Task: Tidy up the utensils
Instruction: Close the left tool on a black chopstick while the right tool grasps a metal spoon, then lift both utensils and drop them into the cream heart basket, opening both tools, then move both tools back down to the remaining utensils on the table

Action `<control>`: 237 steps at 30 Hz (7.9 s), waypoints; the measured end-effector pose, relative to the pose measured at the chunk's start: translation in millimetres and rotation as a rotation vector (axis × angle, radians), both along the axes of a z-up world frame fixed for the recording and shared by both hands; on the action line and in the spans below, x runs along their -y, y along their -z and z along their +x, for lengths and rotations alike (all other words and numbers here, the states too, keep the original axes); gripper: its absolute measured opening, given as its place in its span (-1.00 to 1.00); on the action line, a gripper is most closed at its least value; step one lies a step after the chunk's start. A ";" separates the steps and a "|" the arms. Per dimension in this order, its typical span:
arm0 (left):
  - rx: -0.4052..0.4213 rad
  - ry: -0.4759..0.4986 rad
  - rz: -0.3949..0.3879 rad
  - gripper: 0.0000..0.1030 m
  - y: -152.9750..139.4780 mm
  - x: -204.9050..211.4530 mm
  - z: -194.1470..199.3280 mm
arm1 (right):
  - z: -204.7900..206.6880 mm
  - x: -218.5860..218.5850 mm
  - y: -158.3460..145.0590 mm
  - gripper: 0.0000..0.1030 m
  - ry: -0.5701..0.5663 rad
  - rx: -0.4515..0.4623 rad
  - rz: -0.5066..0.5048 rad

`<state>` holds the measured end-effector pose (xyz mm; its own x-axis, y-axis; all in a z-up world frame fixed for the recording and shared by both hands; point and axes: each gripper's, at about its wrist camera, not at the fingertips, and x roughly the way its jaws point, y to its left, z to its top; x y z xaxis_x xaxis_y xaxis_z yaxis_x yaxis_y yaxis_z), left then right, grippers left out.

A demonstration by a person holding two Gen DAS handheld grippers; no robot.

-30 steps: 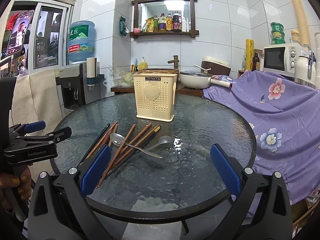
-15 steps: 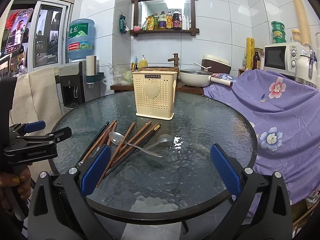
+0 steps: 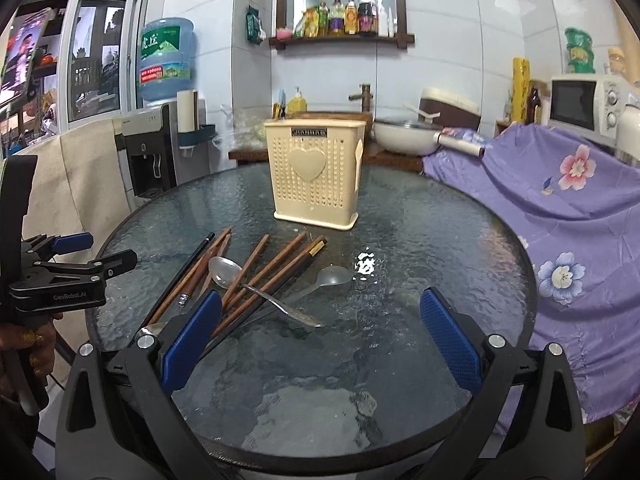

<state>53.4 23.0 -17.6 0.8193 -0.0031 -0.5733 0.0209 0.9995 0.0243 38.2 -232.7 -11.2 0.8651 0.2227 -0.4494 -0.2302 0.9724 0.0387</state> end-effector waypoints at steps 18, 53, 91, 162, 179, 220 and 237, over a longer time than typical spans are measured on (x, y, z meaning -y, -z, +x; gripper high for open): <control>-0.247 0.114 -0.056 0.00 23.4 -6.1 101.2 | 119.3 -12.3 23.2 0.26 0.043 -0.320 0.002; -0.384 0.127 0.032 -0.34 40.6 1.3 162.9 | 167.8 -50.9 51.5 -0.26 0.037 -0.469 -0.123; -0.240 0.133 -0.095 -0.86 -26.6 -3.0 164.8 | 139.2 -40.9 -30.1 -0.28 -0.029 -0.031 -0.150; 0.373 0.154 -0.244 -0.86 -250.8 36.3 202.5 | 245.4 -39.5 -174.1 -0.28 0.119 0.313 -0.328; 0.137 0.168 -0.196 -0.86 -147.6 54.7 234.9 | 256.5 -48.7 -92.1 -0.28 0.042 0.161 -0.338; -0.187 0.124 -0.093 0.33 -34.1 -7.2 149.0 | 154.9 -53.8 4.1 0.10 -0.086 -0.286 -0.160; -0.338 0.190 -0.058 -0.30 15.5 5.7 149.6 | 181.0 -68.2 42.3 -0.19 -0.041 -0.495 -0.042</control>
<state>203.0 17.3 -33.2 0.5662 -0.1770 -0.8050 0.2032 0.9765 -0.0718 219.2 -164.5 -53.5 0.5367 0.2252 -0.8132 -0.2322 0.9659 0.1143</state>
